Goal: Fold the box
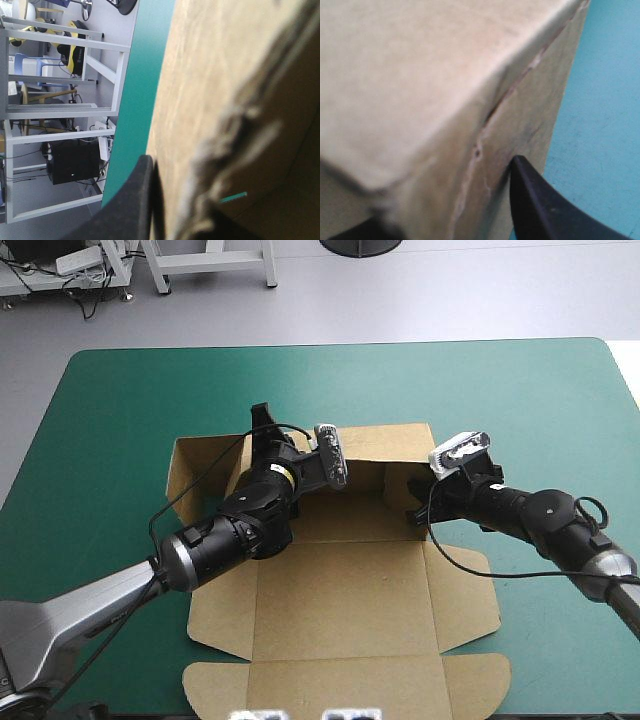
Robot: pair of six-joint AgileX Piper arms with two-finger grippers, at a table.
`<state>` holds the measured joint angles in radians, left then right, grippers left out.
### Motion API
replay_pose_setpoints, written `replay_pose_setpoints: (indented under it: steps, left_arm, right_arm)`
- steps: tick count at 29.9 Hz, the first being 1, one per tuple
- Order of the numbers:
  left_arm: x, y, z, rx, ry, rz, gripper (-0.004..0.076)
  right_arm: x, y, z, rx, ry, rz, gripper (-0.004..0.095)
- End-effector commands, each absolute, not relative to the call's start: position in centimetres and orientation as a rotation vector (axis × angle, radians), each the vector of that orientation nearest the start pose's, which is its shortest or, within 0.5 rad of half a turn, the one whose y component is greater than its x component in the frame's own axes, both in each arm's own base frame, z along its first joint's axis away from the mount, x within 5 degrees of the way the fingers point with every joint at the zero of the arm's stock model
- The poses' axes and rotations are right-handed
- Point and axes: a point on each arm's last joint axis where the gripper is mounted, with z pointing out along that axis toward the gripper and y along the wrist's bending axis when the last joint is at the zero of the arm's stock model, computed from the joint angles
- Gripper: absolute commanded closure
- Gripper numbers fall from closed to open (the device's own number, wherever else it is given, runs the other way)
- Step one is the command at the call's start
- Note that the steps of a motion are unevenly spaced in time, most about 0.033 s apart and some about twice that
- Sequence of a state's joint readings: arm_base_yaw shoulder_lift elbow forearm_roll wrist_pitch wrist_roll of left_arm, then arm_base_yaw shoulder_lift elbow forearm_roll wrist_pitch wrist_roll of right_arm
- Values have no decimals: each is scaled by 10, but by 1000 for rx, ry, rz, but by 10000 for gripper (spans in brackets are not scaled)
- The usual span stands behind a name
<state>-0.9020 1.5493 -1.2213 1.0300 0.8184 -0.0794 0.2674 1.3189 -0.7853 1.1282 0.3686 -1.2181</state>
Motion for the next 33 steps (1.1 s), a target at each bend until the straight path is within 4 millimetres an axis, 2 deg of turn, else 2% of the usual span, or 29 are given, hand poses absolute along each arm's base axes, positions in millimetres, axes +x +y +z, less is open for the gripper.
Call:
replay_pose_setpoints:
  steps: [1,4,6,11,13,18,23,29,33]
  left_arm:
    - [241,-234,319,1379,1796,518,712]
    - [239,-235,317,1420,1805,497,638]
    - [237,-235,315,1447,1812,478,549]
    - [231,-234,318,1422,1861,395,244]
    - [228,-232,323,1399,1869,365,184]
    - [215,-221,345,1343,1854,280,175]
    - [196,-208,368,1277,1864,117,181]
    - [178,-193,389,1209,1853,2,246]
    - [168,-188,394,1226,1863,-73,286]
  right_arm:
    - [252,107,275,-651,2084,516,782]
    - [251,108,275,-659,2087,527,930]
    - [251,108,275,-660,2087,529,928]
    - [250,108,274,-651,2096,547,928]
    - [250,109,274,-655,2097,552,927]
    - [249,109,274,-659,2099,558,928]
    - [249,109,274,-657,2100,560,928]
    - [249,109,274,-652,2102,562,927]
    - [249,109,274,-650,2101,559,927]
